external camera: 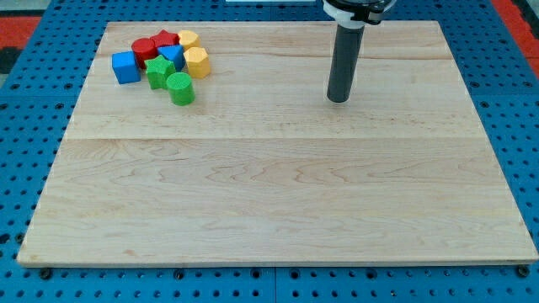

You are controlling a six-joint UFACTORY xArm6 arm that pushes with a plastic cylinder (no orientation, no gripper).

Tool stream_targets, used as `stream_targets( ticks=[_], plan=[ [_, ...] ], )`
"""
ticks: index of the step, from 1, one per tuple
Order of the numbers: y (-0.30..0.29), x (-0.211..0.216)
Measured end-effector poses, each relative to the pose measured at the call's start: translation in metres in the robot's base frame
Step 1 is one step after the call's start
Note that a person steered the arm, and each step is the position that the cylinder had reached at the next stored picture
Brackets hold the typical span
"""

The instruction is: Point your arm at the green circle

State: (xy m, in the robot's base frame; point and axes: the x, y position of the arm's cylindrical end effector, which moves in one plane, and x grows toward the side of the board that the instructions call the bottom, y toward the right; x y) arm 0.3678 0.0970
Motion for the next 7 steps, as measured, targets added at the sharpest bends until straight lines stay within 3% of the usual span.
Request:
stream_targets(
  ticks=[3,4,5,7],
  plan=[
    [0.012,0.005],
    [0.009,0.039],
    [-0.04,0.091],
    [-0.205,0.093]
  ],
)
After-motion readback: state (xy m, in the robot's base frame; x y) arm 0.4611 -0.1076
